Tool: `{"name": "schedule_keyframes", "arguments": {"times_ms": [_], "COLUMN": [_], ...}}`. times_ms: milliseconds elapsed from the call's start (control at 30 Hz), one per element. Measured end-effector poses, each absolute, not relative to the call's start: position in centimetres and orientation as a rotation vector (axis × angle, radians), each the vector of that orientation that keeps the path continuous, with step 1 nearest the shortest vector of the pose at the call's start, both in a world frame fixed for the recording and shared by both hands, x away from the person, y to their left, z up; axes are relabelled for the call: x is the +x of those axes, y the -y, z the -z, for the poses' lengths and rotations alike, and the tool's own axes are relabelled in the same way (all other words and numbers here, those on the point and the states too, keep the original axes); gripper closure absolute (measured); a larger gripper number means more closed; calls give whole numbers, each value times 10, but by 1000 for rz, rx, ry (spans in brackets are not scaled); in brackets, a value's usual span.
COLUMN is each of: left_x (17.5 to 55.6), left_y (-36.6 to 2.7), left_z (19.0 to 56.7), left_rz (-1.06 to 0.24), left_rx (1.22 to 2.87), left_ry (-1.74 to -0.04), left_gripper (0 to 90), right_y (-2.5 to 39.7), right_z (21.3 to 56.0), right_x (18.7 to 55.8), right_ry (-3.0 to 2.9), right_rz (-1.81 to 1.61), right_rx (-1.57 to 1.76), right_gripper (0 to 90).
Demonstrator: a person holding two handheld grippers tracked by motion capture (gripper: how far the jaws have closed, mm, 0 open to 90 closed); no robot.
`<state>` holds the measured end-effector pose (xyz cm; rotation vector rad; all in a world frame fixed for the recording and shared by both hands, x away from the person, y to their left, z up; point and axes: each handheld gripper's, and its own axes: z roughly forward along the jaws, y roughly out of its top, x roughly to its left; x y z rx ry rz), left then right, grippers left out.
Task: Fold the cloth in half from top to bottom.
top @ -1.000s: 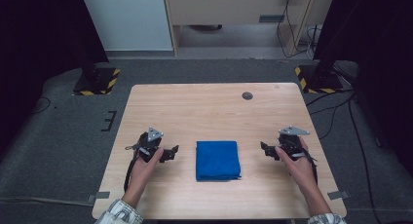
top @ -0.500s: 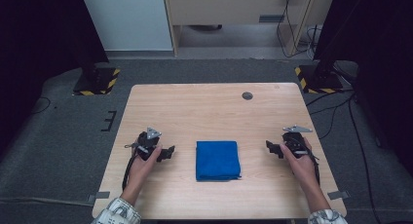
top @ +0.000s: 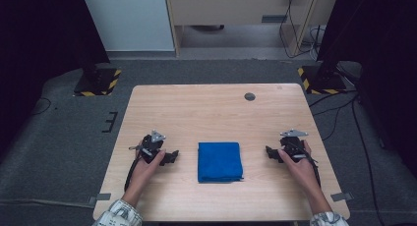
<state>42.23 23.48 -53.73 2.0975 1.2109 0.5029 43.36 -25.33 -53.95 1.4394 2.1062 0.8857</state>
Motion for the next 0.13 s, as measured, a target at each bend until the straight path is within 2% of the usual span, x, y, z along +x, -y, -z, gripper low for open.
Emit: {"name": "schedule_keyframes", "arguments": {"times_ms": [133], "left_x": [422], "left_y": [-234], "left_z": [537], "left_rz": [-500], "left_rx": [2100], "left_ry": [-1210], "left_gripper": [6], "right_y": [254], "right_z": [539], "right_x": [433], "right_ry": [-2109], "right_rz": [-884], "right_rx": [1440], "right_gripper": [48]}}
